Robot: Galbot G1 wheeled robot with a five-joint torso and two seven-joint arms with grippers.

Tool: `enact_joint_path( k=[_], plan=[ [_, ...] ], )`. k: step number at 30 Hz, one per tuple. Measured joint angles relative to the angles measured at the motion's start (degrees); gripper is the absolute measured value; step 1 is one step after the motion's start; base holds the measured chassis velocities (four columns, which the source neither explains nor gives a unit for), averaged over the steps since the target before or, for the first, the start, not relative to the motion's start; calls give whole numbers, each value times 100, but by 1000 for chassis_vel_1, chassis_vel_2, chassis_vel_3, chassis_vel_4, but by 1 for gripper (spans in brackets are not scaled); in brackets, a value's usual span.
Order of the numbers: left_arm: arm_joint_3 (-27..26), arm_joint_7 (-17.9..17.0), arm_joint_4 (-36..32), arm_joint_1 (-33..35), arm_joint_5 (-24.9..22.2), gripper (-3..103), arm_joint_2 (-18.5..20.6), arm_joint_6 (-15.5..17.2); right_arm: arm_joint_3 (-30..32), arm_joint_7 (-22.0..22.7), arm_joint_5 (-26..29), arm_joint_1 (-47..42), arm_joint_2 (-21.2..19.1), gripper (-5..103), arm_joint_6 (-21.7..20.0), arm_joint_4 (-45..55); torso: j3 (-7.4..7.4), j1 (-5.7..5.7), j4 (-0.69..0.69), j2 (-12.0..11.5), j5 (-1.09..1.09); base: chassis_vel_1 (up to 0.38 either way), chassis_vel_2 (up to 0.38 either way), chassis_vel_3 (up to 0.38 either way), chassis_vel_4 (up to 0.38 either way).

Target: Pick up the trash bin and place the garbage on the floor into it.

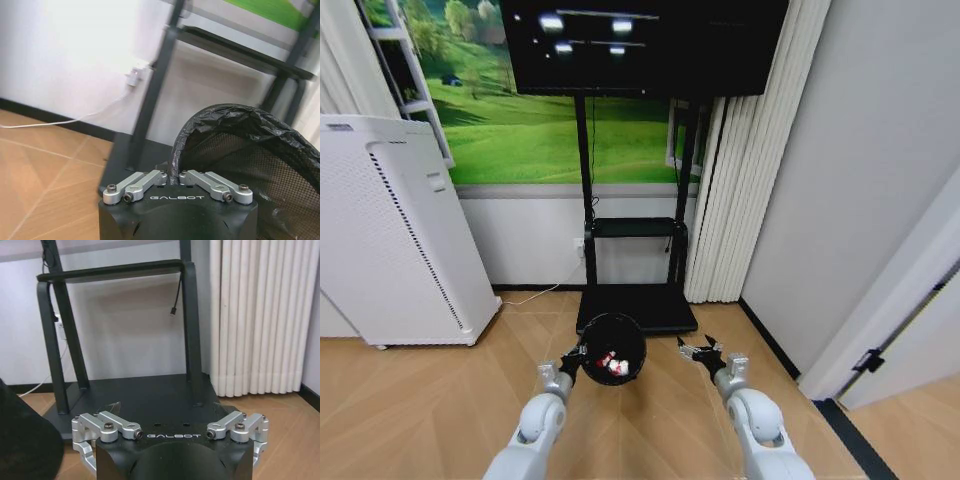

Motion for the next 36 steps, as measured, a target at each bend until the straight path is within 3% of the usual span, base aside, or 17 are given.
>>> enact_joint_path(
  k=[8,10,14,36],
  plan=[
    [-106,-688,-159,1,-135,4,-134,-70,60,367,34,-124,66,100,177,-25,0,0,-1,0,1,0,0,0,0],
    [-109,-874,-254,53,-88,4,-121,-84,41,762,48,-163,97,100,450,-53,0,0,-1,0,0,0,0,0,0],
    [-122,-1031,-312,108,-55,4,-134,-92,45,1089,-158,-195,133,100,748,-179,0,0,-1,0,1,0,0,0,0],
    [-143,-945,-483,301,205,4,-75,-12,207,1088,-711,-482,220,100,717,-190,0,0,-1,0,1,0,0,0,0]
  ],
)
